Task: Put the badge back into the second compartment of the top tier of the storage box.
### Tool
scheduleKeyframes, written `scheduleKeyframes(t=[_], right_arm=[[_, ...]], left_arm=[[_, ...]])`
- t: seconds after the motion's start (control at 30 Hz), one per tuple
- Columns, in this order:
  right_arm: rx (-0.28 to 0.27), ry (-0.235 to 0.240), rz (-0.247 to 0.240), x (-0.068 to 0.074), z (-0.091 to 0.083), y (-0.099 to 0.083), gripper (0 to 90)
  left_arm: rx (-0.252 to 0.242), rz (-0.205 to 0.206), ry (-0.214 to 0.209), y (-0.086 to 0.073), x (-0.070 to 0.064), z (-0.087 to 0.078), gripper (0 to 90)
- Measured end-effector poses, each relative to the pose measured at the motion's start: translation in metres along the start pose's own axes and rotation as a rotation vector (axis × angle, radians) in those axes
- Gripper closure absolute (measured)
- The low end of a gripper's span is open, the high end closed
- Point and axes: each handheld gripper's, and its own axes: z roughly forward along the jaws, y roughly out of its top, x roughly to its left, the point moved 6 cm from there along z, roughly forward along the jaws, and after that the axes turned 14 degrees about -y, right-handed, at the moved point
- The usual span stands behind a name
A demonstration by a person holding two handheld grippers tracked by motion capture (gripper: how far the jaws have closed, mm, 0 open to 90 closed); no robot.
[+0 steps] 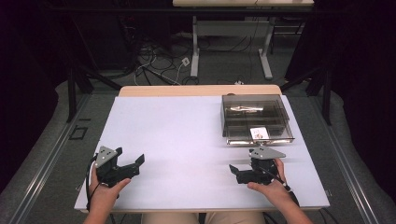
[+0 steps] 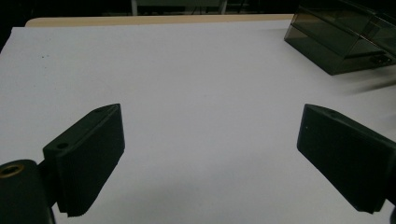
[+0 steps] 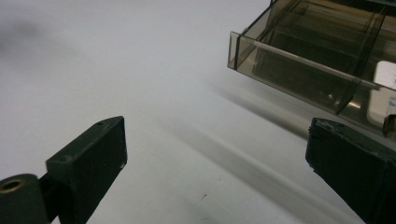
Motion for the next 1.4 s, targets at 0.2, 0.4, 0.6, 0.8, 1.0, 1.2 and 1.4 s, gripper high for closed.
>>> scheduleKeyframes(t=[0.2, 0.4, 0.6, 0.8, 1.0, 1.2, 1.4], right_arm=[[0.007, -0.018, 0.011, -0.007, 0.006, -0.008, 6.3], [0.014, -0.063, 0.048, -0.017, 0.011, -0.015, 6.4], [0.025, -0.102, 0.079, -0.027, 0.015, -0.024, 6.5], [0.04, -0.132, 0.099, -0.036, 0.02, -0.029, 6.5], [0.05, -0.154, 0.109, -0.042, 0.023, -0.032, 6.5], [0.051, -0.165, 0.128, -0.045, 0.023, -0.032, 6.5], [0.059, -0.184, 0.131, -0.049, 0.024, -0.034, 6.6]], left_arm=[[0.002, 0.001, 0.0, 0.0, 0.0, 0.0, 7.7], [0.0, 0.0, -0.001, 0.0, 0.0, 0.0, 7.6], [0.0, 0.0, -0.001, 0.0, 0.0, 0.0, 7.7], [0.0, -0.004, -0.002, 0.0, 0.0, 0.0, 7.7], [-0.001, -0.004, -0.002, 0.0, 0.0, 0.0, 7.7], [-0.004, 0.0, 0.002, 0.001, 0.001, 0.0, 7.7], [-0.012, -0.001, 0.003, 0.001, 0.0, 0.0, 7.7]])
